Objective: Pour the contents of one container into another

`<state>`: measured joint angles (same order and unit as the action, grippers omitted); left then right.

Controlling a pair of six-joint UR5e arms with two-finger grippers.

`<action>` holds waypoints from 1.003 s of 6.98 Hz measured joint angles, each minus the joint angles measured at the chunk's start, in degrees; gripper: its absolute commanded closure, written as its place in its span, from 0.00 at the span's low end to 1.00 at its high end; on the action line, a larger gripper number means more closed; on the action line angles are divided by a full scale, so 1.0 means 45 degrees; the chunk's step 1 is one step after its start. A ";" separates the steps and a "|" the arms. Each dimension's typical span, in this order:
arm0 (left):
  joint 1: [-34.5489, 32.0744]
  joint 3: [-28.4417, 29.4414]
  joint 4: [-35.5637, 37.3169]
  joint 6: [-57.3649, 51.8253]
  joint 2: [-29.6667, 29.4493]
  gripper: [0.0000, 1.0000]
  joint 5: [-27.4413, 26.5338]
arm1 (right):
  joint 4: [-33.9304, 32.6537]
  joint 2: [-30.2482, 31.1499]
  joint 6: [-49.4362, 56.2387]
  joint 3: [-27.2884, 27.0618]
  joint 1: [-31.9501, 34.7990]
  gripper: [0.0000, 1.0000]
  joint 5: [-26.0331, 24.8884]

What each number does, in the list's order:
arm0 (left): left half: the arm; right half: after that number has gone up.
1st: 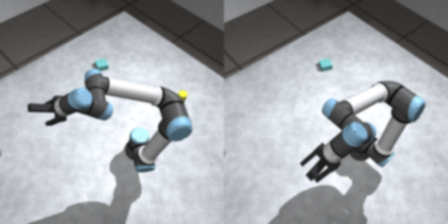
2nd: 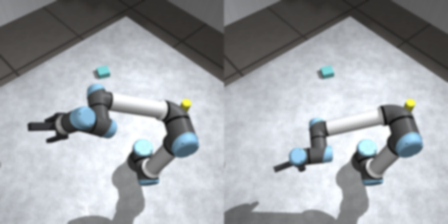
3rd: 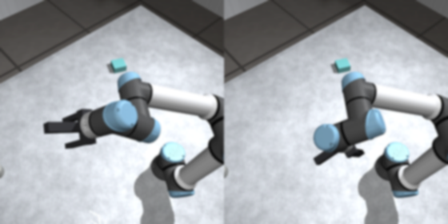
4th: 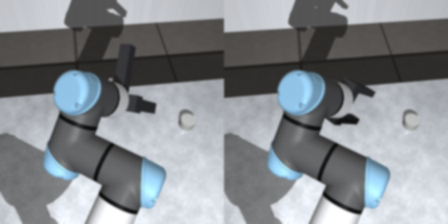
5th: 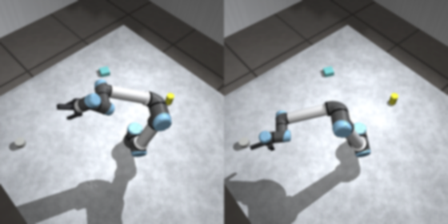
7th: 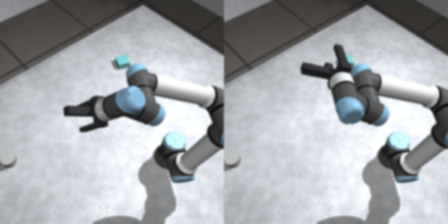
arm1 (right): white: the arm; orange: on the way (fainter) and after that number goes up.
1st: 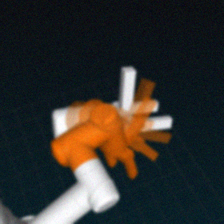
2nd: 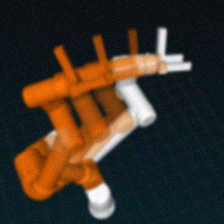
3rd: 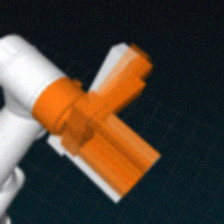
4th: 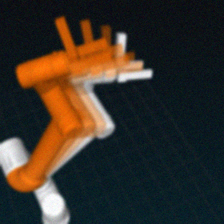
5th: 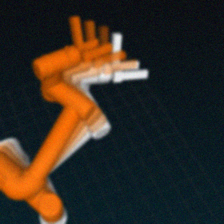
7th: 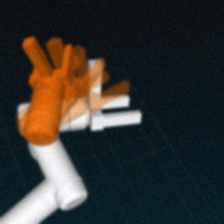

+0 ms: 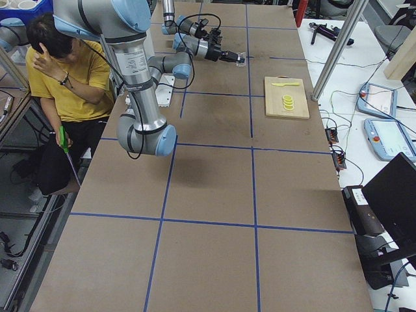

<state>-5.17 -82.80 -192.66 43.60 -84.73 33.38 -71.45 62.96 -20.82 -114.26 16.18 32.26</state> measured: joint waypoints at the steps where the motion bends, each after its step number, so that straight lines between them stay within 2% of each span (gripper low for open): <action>1: 0.0015 0.0071 0.0001 0.0000 -0.0092 0.98 -0.0004 | 0.0000 0.0019 -0.0001 0.0000 -0.0001 1.00 -0.0001; 5: 0.0034 0.0181 -0.0015 0.0000 -0.0219 0.97 -0.0013 | 0.0000 0.0052 -0.0002 0.0008 0.0004 1.00 -0.0020; 7: 0.0035 0.0186 -0.0018 -0.0013 -0.0214 0.94 -0.0019 | 0.0000 0.0046 -0.0002 0.0001 0.0000 1.00 -0.0021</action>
<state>-5.01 -81.96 -192.74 43.54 -85.70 33.29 -71.45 63.17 -20.83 -114.25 16.17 32.17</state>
